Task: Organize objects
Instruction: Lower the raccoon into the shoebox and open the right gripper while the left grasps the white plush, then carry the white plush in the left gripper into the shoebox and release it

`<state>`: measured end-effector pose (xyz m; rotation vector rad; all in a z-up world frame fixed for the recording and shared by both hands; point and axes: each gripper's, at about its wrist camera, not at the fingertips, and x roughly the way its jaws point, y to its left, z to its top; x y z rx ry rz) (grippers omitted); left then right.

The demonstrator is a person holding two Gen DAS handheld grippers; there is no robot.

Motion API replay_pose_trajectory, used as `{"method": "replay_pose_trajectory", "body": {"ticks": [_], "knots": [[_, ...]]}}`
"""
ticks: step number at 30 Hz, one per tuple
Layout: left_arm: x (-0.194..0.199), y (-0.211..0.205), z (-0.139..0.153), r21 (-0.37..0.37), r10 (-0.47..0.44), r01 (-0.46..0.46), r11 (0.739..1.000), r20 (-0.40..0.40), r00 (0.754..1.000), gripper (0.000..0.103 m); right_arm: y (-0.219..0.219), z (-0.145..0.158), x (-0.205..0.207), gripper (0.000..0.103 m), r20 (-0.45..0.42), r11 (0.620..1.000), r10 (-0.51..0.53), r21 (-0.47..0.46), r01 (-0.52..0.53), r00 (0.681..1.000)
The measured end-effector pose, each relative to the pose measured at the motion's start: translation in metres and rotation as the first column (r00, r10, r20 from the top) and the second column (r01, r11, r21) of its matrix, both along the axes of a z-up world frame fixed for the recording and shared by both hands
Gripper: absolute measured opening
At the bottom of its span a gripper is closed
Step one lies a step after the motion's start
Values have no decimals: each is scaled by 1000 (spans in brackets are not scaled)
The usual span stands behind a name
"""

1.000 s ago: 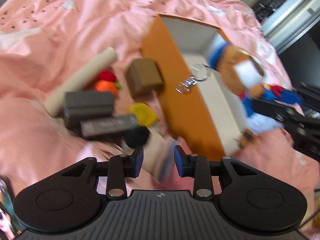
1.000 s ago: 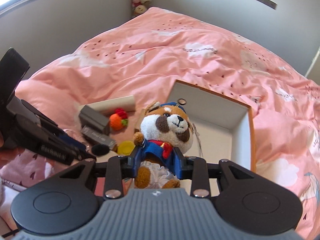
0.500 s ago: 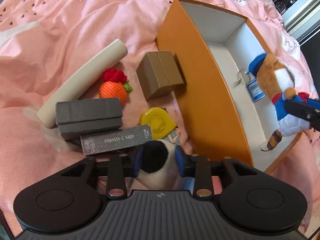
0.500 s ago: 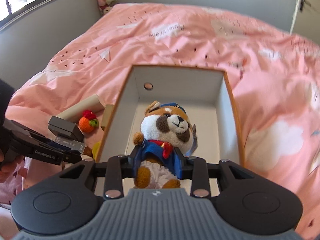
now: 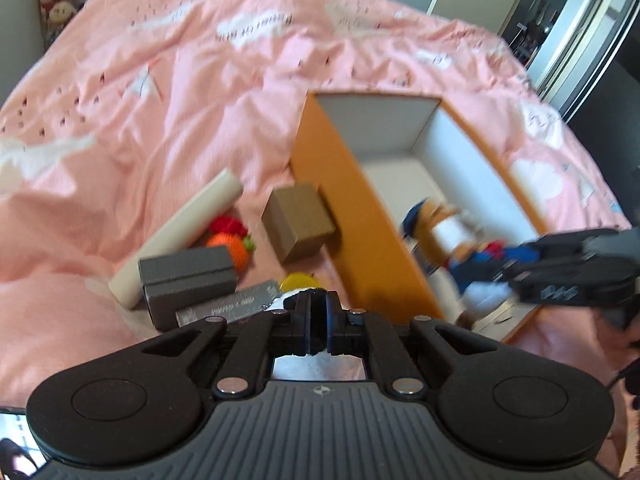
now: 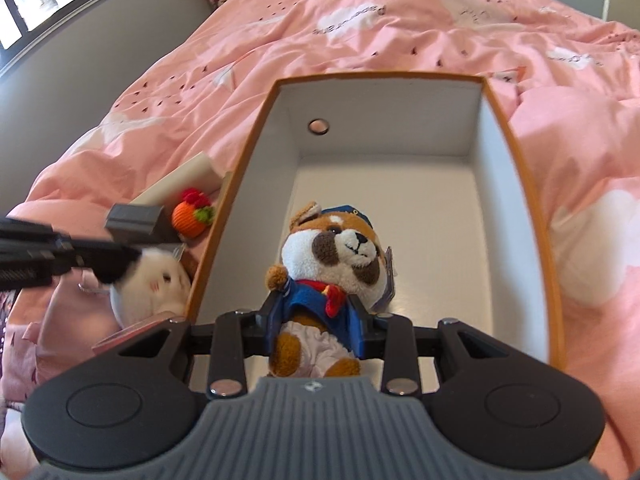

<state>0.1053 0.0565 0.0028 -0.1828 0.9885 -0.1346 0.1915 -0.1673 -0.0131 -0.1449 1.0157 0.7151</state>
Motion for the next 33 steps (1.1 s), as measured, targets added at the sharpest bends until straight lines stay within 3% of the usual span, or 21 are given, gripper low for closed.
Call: {"method": "replay_pose_trajectory", "body": {"ticks": [7,16,25,32,33], "knots": [[-4,-13,40,33,-54,50,998,117,992,7,9,-10,-4,36,-53,998,67,24,-66,996],[-1,-23,76,30,-76,71,997,220,973,7,34,-31,0,36,-124,985,145,-73,-154,982],[11,-37,85,7,-107,109,994,266,958,7,45,-53,10,37,-234,973,164,-121,-196,958],[21,-41,84,-29,-127,140,990,265,956,7,40,-57,11,44,-234,972,167,-122,-199,958],[21,-42,84,-33,-132,146,989,267,955,7,37,-52,12,49,-229,974,166,-111,-195,959]]}}
